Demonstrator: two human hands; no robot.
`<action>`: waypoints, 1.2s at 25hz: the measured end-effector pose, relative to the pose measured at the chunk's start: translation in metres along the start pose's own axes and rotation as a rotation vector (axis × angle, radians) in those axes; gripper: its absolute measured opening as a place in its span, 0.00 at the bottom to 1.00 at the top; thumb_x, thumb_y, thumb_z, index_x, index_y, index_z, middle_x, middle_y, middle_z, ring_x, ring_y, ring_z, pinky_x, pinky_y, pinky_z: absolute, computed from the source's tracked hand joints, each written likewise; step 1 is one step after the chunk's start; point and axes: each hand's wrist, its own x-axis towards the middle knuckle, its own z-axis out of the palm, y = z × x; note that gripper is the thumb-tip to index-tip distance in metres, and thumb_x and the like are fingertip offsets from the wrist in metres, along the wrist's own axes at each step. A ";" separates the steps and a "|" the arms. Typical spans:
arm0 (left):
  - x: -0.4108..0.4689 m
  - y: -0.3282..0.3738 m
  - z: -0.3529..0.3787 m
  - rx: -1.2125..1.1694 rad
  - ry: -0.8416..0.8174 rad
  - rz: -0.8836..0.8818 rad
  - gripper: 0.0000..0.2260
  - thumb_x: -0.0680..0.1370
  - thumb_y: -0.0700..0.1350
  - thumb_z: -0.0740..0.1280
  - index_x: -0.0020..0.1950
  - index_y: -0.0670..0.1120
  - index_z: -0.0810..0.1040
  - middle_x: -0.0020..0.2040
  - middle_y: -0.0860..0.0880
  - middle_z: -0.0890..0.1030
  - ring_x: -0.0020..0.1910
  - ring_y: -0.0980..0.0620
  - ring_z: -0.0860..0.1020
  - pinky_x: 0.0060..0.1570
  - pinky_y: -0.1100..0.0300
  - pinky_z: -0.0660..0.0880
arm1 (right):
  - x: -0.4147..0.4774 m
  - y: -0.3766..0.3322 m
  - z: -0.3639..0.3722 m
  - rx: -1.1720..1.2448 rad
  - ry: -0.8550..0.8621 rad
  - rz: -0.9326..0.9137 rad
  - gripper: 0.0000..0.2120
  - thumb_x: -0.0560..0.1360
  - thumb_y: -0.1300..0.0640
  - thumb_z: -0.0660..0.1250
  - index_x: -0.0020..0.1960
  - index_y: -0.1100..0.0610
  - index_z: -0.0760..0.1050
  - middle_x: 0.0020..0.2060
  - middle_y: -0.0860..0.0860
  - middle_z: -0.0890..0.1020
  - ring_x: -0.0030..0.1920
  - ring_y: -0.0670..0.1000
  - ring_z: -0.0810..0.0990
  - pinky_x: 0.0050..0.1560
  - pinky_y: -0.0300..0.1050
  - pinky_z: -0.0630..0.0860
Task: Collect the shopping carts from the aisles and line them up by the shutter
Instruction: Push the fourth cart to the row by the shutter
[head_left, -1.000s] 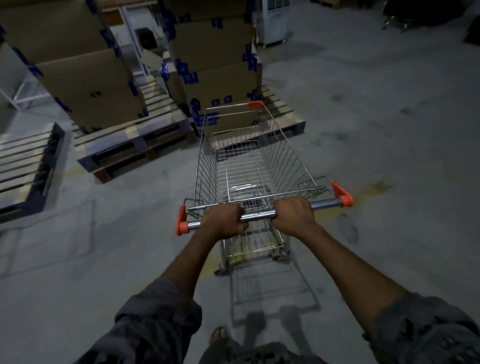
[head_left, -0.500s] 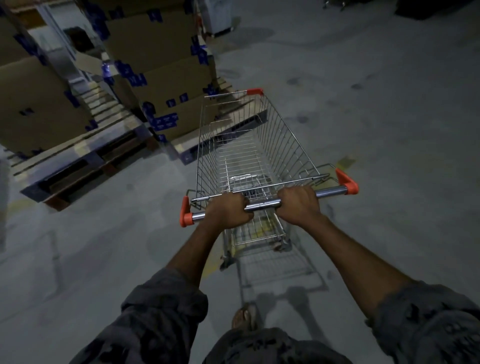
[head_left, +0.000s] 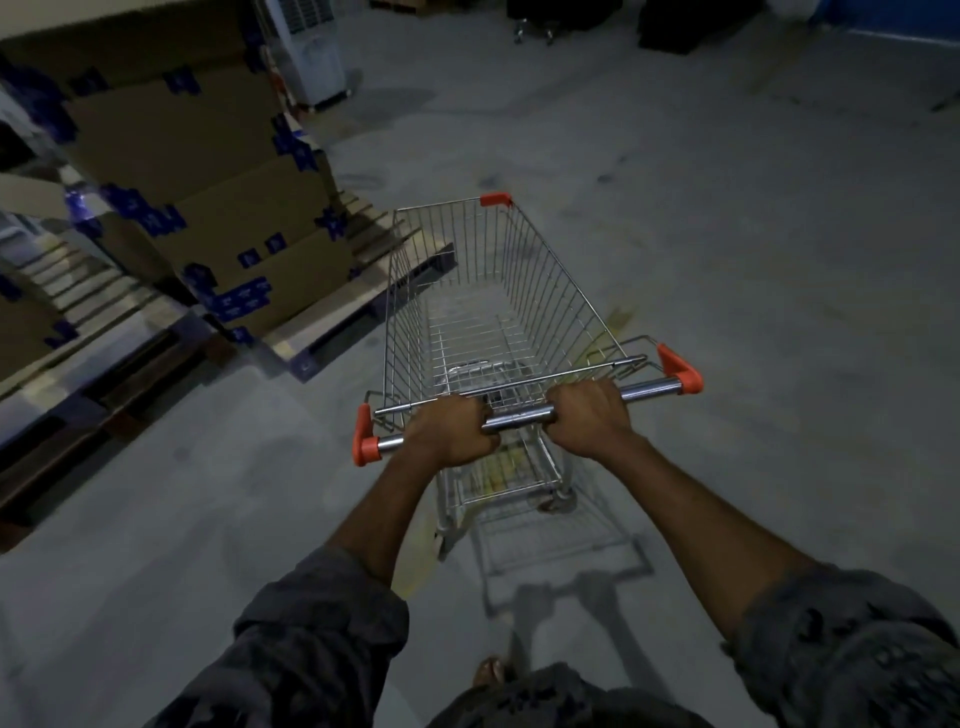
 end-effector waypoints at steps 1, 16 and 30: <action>0.005 -0.002 -0.001 -0.002 -0.001 0.020 0.08 0.75 0.58 0.67 0.44 0.54 0.77 0.35 0.53 0.75 0.36 0.50 0.77 0.38 0.58 0.74 | 0.001 0.001 0.000 -0.002 0.001 0.010 0.09 0.69 0.50 0.69 0.47 0.52 0.80 0.45 0.53 0.85 0.49 0.57 0.84 0.53 0.47 0.73; 0.120 0.000 -0.016 0.086 -0.039 0.251 0.10 0.72 0.60 0.67 0.41 0.54 0.77 0.38 0.53 0.81 0.37 0.51 0.79 0.36 0.59 0.67 | 0.040 0.058 0.002 0.039 -0.010 0.180 0.12 0.70 0.48 0.68 0.49 0.53 0.81 0.46 0.52 0.85 0.49 0.57 0.84 0.51 0.47 0.75; 0.289 0.070 -0.019 0.079 -0.043 0.274 0.21 0.65 0.68 0.65 0.52 0.58 0.77 0.47 0.53 0.84 0.47 0.50 0.82 0.46 0.55 0.77 | 0.096 0.195 0.000 0.084 0.051 0.215 0.15 0.70 0.46 0.66 0.54 0.52 0.79 0.44 0.53 0.85 0.45 0.58 0.84 0.45 0.46 0.76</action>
